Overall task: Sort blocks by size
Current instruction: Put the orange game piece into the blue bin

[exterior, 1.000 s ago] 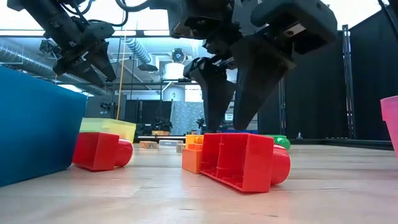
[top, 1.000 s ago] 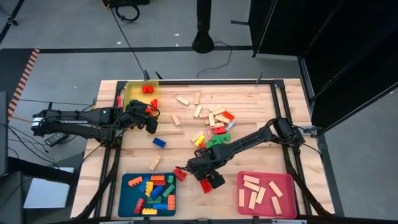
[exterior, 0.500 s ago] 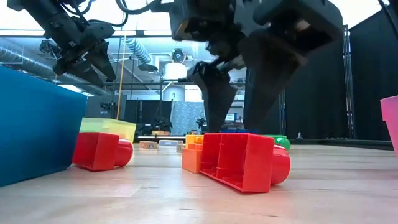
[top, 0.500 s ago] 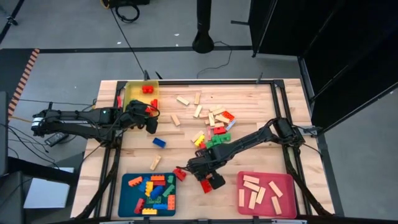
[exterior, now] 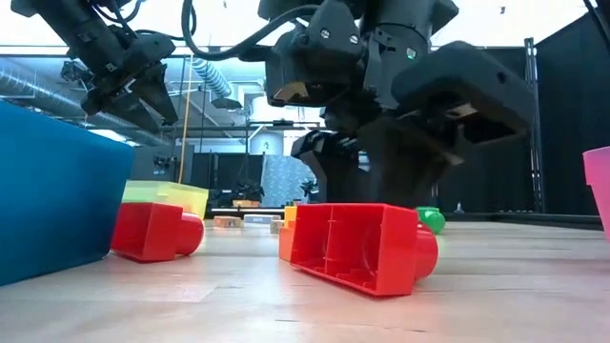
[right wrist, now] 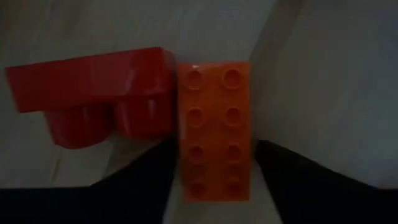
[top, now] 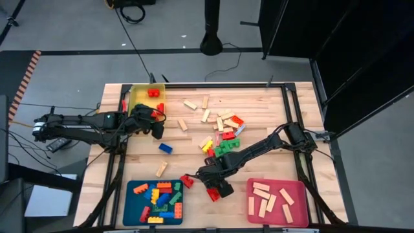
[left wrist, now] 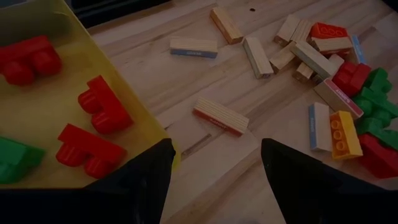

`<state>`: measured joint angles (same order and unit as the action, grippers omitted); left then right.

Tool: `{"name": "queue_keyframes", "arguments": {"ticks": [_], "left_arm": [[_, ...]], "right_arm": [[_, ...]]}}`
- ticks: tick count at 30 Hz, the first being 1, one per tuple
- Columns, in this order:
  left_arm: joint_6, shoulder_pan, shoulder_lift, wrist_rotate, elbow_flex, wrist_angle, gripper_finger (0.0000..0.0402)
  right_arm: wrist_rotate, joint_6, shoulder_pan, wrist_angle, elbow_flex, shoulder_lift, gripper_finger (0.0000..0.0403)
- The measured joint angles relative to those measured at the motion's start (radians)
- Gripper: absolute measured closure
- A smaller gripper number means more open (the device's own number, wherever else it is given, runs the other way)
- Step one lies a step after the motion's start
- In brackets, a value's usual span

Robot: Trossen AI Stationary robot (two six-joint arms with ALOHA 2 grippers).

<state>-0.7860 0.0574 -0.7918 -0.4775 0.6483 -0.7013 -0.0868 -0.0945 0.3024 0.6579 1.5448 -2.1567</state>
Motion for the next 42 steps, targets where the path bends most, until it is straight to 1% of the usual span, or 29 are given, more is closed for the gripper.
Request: {"name": "queue_keyframes", "arguments": {"ticks": [4, 10, 15, 18, 21, 24, 26, 30, 34, 36, 39, 42], "left_arm": [[0.004, 0.000, 0.000, -0.007, 0.000, 0.000, 0.0149], [0.020, 0.000, 0.000, -0.008, 0.000, 0.000, 0.0149], [0.019, 0.000, 0.000, -0.008, 0.000, 0.000, 0.0149], [0.019, 0.000, 0.000, -0.009, 0.000, 0.000, 0.0149], [0.019, 0.000, 0.000, -0.009, 0.000, 0.001, 0.0149], [0.019, 0.000, 0.000, -0.009, 0.000, 0.001, 0.0149], [0.019, 0.000, 0.000, -0.010, 0.000, 0.001, 0.0149], [0.019, 0.000, 0.000, -0.011, 0.000, 0.001, 0.0149], [0.019, 0.000, 0.000, -0.011, 0.000, 0.001, 0.0149], [0.019, 0.000, 0.000, -0.015, 0.000, 0.001, 0.0149], [0.019, 0.000, 0.000, -0.022, 0.000, 0.002, 0.0149], [0.018, 0.000, 0.000, -0.022, 0.001, 0.002, 0.0149]], "right_arm": [[0.006, -0.006, -0.008, -0.001, 0.000, 0.000, 0.0249], [0.023, -0.006, -0.010, 0.000, 0.000, 0.000, 0.0250], [0.125, -0.044, -0.027, 0.068, 0.053, -0.001, 0.0250], [0.162, -0.066, -0.053, 0.083, 0.106, -0.001, 0.0250], [0.177, -0.078, -0.086, 0.061, 0.166, -0.001, 0.0250], [0.162, -0.082, -0.117, -0.032, 0.224, -0.001, 0.0250], [0.101, -0.081, -0.131, -0.133, 0.256, -0.001, 0.0250], [-0.100, -0.087, -0.133, -0.372, 0.273, -0.001, 0.0250], [-0.197, -0.183, -0.110, -0.498, 0.274, -0.014, 0.0250], [-0.287, -0.220, -0.109, -0.568, 0.274, -0.040, 0.0250], [-0.425, -0.196, -0.112, -0.725, 0.273, -0.110, 0.0250], [-0.491, -0.097, -0.112, -0.854, 0.273, -0.175, 0.0250]]}}
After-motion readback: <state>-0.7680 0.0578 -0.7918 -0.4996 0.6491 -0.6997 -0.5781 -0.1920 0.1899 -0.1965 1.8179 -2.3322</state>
